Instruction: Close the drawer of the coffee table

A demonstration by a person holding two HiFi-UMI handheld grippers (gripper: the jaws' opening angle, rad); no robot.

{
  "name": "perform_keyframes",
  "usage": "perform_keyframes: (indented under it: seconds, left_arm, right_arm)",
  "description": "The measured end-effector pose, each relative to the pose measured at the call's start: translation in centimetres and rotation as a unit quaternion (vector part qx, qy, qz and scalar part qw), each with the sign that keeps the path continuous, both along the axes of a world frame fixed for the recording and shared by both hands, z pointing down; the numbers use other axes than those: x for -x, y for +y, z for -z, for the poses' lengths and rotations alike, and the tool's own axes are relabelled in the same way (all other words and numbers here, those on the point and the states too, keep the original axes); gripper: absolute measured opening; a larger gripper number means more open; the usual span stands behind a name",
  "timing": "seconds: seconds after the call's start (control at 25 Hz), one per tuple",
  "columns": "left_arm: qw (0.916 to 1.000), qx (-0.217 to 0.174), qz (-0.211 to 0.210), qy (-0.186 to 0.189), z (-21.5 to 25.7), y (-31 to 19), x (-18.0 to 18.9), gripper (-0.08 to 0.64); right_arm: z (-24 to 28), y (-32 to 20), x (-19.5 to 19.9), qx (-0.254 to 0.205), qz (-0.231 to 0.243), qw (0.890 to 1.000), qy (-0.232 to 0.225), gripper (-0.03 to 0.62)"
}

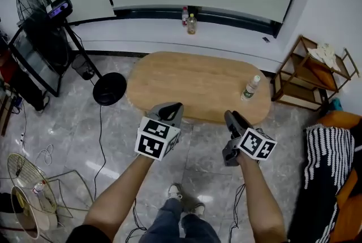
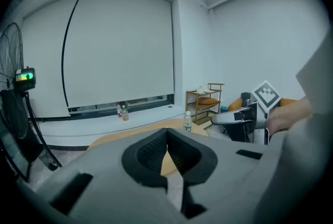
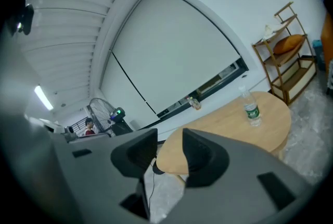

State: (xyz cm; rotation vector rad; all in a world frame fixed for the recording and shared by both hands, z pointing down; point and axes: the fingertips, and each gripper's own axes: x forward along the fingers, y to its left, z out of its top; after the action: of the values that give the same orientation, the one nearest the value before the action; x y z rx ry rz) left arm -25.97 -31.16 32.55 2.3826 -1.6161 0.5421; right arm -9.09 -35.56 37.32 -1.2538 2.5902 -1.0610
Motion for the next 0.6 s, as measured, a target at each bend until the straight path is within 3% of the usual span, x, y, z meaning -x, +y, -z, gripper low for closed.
perform_keyframes:
  seconds: [0.28, 0.6]
  left_arm:
    - [0.9997, -0.017, 0.013, 0.012, 6.7, 1.4, -0.1, 0.002]
    - [0.9987, -0.034, 0.03, 0.023, 11.2, 2.1, 1.3, 0.002]
  right_arm:
    - [11.4, 1.8, 1.2, -0.07, 0.024, 0.996, 0.047, 0.101]
    - [16.7, 3.5, 0.8, -0.122, 0.031, 0.982, 0.139, 0.064]
